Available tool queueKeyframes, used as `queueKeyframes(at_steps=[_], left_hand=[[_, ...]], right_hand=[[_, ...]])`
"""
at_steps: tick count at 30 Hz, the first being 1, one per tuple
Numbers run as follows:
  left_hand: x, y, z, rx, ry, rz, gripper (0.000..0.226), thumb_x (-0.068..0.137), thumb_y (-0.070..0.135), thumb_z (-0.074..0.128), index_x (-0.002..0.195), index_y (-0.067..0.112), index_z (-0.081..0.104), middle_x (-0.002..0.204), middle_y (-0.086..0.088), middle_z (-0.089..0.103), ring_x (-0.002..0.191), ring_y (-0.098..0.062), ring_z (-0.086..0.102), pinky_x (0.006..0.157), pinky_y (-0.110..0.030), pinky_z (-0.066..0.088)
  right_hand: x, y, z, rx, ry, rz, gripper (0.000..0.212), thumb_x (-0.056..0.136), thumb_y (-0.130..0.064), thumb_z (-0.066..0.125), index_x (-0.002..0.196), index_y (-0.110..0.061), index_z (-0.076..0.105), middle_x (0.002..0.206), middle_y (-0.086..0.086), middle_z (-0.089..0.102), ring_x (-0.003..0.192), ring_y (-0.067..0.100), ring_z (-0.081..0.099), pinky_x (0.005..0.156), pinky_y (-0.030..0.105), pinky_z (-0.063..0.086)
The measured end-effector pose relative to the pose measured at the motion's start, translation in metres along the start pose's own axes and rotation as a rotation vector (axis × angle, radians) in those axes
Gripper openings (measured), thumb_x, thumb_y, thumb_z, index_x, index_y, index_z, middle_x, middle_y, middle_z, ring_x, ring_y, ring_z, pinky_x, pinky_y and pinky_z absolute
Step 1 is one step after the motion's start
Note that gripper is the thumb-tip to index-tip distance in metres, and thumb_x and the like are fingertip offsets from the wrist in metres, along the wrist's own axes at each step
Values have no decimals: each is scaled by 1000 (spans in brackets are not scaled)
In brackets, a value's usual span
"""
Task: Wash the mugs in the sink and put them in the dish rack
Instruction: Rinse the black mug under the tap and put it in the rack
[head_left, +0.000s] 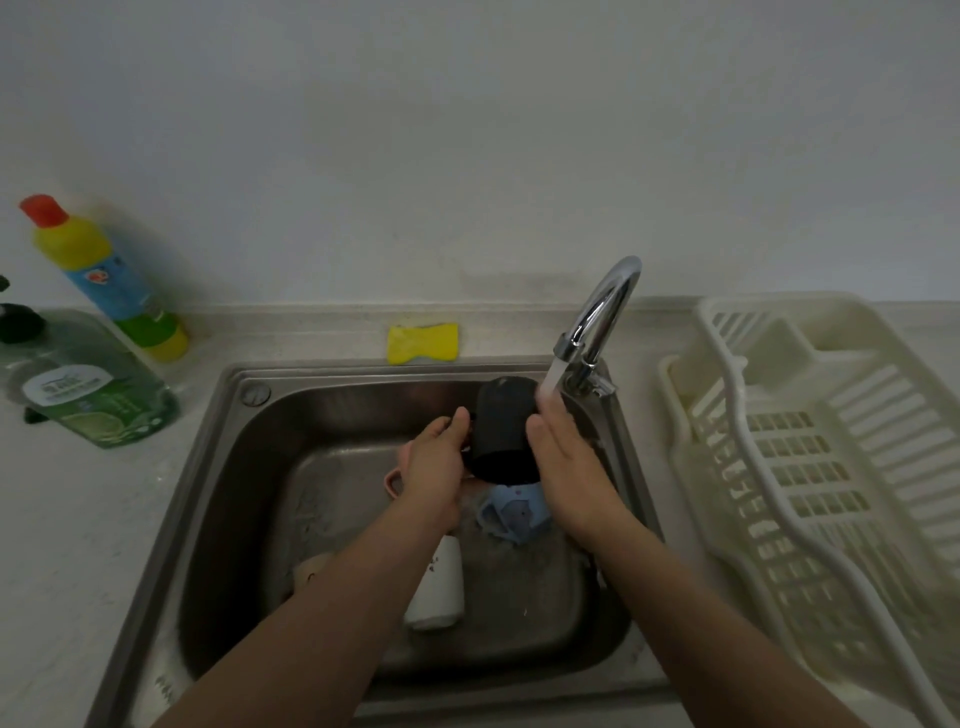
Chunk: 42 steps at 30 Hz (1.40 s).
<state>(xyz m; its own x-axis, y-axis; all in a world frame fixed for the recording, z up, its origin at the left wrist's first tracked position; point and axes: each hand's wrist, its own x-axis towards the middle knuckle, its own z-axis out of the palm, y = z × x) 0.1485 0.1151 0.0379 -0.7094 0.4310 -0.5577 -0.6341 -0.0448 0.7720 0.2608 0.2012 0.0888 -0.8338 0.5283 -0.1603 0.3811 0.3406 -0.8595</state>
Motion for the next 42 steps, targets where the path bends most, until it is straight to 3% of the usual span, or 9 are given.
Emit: queueKeyframes(at_steps=[3,12,16,19,22,29,33,37,42], left_hand=[[6,4,-5,-1,16,0,25,99,35,54,91,14,65,100,-16,71,94,-34,69,81,-53,57],[-4,5,4,55,-173,59,21,99,26,55,91,10,66,95,-21,70,92,-38,69,83,-54,56],[-6,8,-4,280,-160,184,11,96,32,60,99,21,57,100,-10,66,86,-25,68,64,-38,57],[-4,16,-17,532,-235,390,20,81,40,69,98,36,59,118,9,63,112,-17,63,92,-46,54],[-3,22,-26,838,-372,582,16,87,16,69,82,26,58,140,12,43,136,-6,40,106,-32,40],[0,21,-19,644,-437,385,22,92,-1,59,77,14,59,120,-8,62,112,-7,56,94,-28,45],[-9,20,-10,399,-347,119,19,100,12,52,81,11,54,78,-9,62,64,-21,68,58,-26,52],[-8,20,-3,535,-337,146,20,101,25,53,84,15,57,86,-5,66,69,-30,71,62,-32,52],[-11,17,16,719,-359,255,24,100,28,54,78,17,57,81,-10,65,70,-18,64,64,-44,52]], right_hand=[[-23,-1,5,-220,-106,-32,55,104,-41,24,154,-33,2,159,-19,-9,139,-7,-1,108,15,8],[6,7,5,79,133,122,97,71,-69,62,150,-40,14,142,-7,45,123,14,50,102,41,45],[18,2,-1,305,132,191,65,75,-43,74,132,-37,43,120,-8,61,104,10,62,87,31,53],[26,-2,-7,341,104,234,53,70,-42,75,118,-32,57,111,-1,67,95,16,67,83,38,57],[30,-9,-17,352,45,359,30,81,-35,71,108,-30,59,104,2,65,92,23,65,74,41,59],[22,-11,-29,184,5,386,52,82,-64,59,124,-35,56,120,1,58,100,27,62,60,43,60],[-1,6,-37,-25,34,150,79,65,-75,66,133,-46,42,126,-13,59,107,12,62,89,40,55],[1,18,-33,-72,46,60,89,64,-47,85,137,-40,35,122,-27,50,117,1,48,97,20,39],[10,39,-44,84,151,144,108,47,-57,87,141,-33,40,125,-13,60,115,6,57,98,36,50]])
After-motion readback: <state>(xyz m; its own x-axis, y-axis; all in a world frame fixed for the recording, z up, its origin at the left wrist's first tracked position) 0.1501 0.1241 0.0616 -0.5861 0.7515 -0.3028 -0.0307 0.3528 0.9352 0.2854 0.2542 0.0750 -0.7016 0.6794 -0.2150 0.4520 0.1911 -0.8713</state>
